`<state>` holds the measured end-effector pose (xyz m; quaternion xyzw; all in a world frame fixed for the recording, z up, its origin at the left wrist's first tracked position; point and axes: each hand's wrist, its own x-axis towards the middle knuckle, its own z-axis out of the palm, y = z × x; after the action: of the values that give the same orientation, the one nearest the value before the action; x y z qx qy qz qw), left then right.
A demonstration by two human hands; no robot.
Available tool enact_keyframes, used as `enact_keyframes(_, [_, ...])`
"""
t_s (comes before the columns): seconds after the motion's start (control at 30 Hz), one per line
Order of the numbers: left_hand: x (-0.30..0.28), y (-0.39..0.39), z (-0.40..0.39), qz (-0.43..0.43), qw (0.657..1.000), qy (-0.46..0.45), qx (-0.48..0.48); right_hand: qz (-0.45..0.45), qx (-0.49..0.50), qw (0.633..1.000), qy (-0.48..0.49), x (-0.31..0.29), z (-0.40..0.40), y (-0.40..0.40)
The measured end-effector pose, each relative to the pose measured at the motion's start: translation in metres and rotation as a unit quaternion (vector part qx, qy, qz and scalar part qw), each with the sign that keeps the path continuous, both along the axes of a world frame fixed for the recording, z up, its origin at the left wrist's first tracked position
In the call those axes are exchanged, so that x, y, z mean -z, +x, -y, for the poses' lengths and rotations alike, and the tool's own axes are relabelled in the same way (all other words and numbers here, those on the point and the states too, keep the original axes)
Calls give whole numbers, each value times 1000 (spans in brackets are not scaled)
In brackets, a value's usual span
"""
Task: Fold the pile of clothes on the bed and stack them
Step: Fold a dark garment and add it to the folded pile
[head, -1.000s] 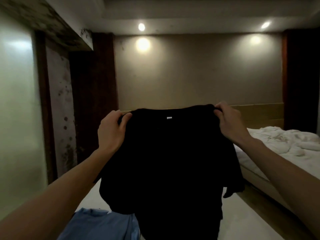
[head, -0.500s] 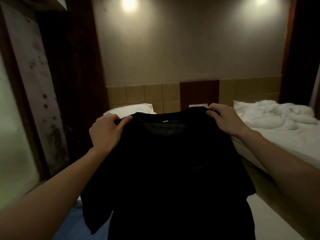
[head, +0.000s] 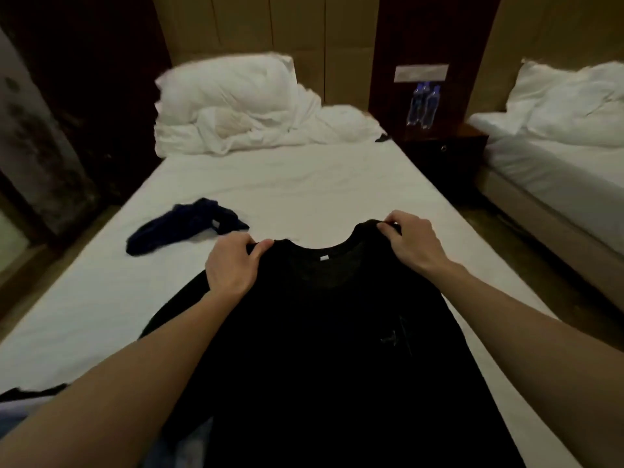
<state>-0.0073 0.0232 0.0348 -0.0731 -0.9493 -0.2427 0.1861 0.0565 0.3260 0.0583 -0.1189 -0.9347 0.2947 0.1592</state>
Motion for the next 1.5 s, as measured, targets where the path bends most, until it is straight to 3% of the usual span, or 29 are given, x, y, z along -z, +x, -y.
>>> enact_keyframes(0.17, [98, -55, -11, 52, 996, -69, 5, 81, -8, 996, 44, 96, -21, -53])
enact_keyframes(0.33, [153, -73, -12, 57, 995, -82, 7, 91, -35, 990, 104, 150, -23, -72])
enact_keyframes(0.53, [133, -50, 2, 75, 994, -73, -21, 102, -40, 980, 165, 154, -19, -53])
enact_keyframes(0.63, [113, -20, 24, 172, 976, -104, -85, 180, -16, 972, 149, 135, -27, -23])
enact_keyframes(0.73, [100, 12, 48, 308, 933, -122, -143, 273, -15, 955, 115, 120, -46, 14])
enact_keyframes(0.9, [85, 49, 72, 410, 898, -111, -111, 331, -38, 938, 93, 114, -80, 65])
enact_keyframes(1.13, [45, 60, 41, 198, 976, 17, -87, 213, 12, 977, -8, 90, -83, 80])
enact_keyframes(1.2, [34, 54, 19, 193, 971, 116, -75, 171, 34, 984, -29, 76, -76, 77])
enact_keyframes(1.3, [31, 50, -15, 251, 920, 301, -17, 101, 53, 992, -57, 64, -60, 73])
enact_keyframes(1.37, [42, 57, -27, 237, 904, 357, 13, 59, 52, 993, -86, 59, -50, 69])
enact_keyframes(1.43, [62, 68, -23, 177, 932, 315, 39, 36, 50, 991, -118, 54, -38, 62])
enact_keyframes(1.5, [89, 78, -9, 143, 973, 141, 113, 34, 67, 986, -151, 48, -22, 52])
